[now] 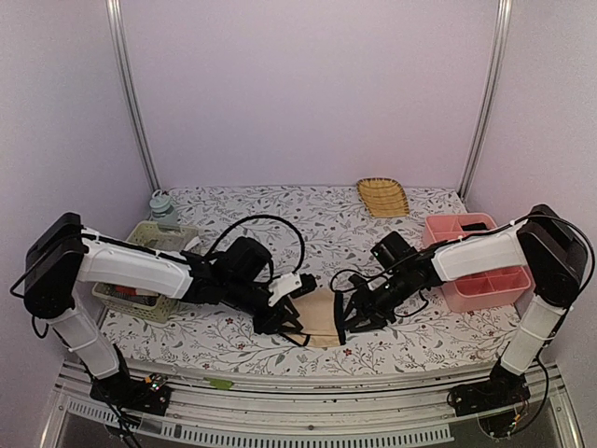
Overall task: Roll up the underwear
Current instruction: Smooth out the underwear at the corner of the board.
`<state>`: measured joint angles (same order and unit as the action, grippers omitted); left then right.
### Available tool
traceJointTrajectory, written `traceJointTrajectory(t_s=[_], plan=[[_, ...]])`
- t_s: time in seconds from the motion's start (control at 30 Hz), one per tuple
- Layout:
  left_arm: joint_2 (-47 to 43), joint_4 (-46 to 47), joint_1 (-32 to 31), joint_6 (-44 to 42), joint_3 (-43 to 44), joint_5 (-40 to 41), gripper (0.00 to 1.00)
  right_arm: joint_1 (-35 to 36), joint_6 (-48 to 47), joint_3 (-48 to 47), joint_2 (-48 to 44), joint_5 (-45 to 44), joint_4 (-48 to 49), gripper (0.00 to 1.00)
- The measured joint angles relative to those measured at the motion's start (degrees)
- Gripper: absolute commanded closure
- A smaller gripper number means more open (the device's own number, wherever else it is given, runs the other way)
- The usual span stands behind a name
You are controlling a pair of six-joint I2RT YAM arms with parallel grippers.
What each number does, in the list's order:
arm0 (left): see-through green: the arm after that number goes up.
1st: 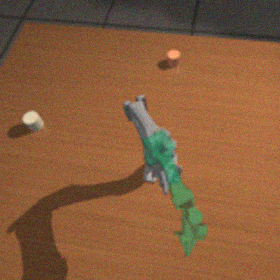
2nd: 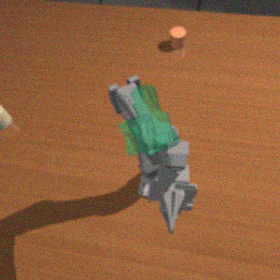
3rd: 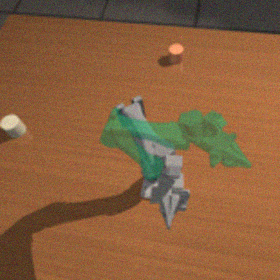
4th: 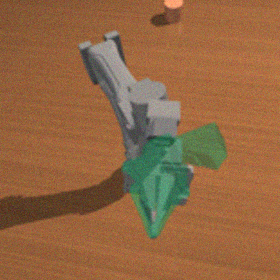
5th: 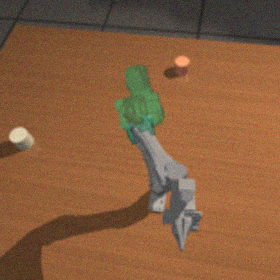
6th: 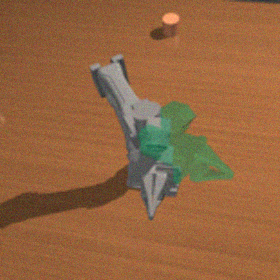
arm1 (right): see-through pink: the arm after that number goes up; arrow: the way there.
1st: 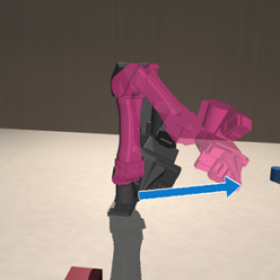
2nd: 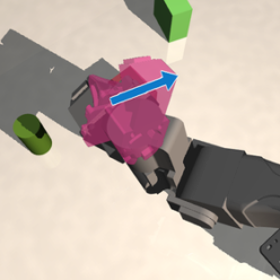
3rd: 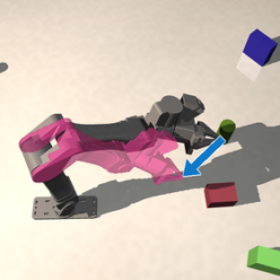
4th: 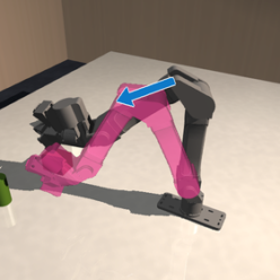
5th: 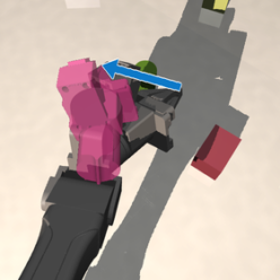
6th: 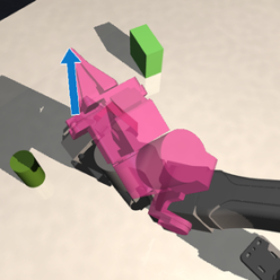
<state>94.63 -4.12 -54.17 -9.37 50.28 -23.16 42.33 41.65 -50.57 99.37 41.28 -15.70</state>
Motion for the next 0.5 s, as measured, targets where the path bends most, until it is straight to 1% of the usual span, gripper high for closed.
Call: traceJointTrajectory(t_s=[0.2, 0.37, 0.5], plan=[[0.66, 1.64, -1.6, -0.44, -0.52, 0.81, 0.65, -0.31, 2.45, -0.61, 0.26, -1.6, 0.85, 0.64], [0.68, 2.36, -1.64, -1.66, -1.53, 1.29, 0.64, -0.39, 2.95, -1.66, 2.62, -1.79, 1.68, 0.65], [1.44, 3.08, -1.86, -2.84, -1.53, 1.7, 0.64, -0.39, 3.02, -1.66, 3.65, -1.84, 1.64, 0.68]])
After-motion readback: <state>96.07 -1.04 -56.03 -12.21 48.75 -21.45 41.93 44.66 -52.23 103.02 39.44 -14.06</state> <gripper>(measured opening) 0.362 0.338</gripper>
